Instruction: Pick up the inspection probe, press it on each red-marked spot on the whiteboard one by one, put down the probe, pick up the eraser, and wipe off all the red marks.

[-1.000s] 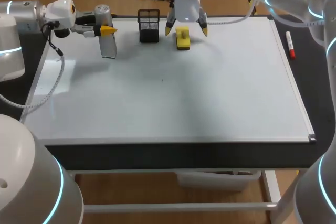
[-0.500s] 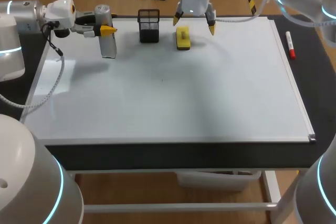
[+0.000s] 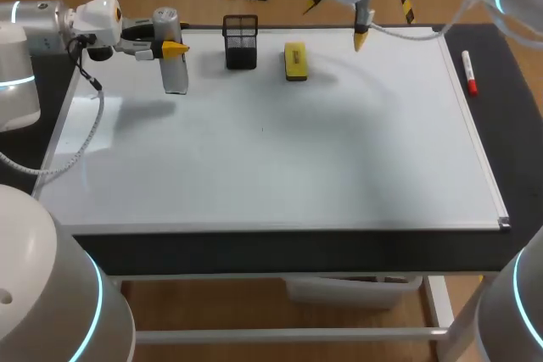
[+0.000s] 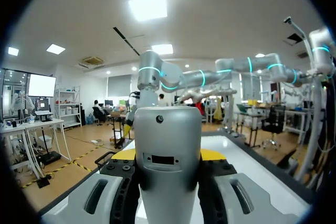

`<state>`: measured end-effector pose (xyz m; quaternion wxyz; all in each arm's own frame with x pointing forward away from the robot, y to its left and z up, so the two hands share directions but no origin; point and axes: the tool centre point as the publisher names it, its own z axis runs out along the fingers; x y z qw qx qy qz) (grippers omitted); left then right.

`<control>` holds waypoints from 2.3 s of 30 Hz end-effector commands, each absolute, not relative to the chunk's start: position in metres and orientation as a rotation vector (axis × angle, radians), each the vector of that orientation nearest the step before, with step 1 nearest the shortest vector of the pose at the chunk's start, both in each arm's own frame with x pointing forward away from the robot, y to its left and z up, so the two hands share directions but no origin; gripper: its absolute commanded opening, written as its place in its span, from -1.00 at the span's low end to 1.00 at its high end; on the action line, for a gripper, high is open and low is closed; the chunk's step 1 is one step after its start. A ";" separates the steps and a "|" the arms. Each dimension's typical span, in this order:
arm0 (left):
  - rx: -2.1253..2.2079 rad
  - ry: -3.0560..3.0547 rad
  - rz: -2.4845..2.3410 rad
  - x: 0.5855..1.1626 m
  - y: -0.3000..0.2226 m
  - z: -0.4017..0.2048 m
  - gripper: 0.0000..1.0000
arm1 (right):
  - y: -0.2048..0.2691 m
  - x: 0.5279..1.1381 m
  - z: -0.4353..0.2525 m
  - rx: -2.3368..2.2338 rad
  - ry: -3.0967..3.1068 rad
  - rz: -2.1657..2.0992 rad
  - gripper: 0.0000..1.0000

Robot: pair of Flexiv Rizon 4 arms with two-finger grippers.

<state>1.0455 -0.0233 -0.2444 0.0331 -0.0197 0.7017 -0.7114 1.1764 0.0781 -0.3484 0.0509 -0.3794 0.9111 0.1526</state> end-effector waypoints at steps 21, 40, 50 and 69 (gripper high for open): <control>-0.062 2.157 -2.186 1.044 -0.023 -0.243 -1.00 | 0.013 1.146 -0.280 -0.661 2.881 0.813 1.00; -0.062 2.157 -2.186 1.044 -0.023 -0.243 -1.00 | -0.007 1.151 -0.252 -0.474 2.825 0.957 1.00; -0.062 2.157 -2.186 1.044 -0.023 -0.243 -1.00 | -0.007 1.151 -0.252 -0.474 2.825 0.957 1.00; 0.073 2.190 -2.181 1.079 -0.053 -0.211 -1.00 | -0.007 1.151 -0.252 -0.474 2.825 0.957 1.00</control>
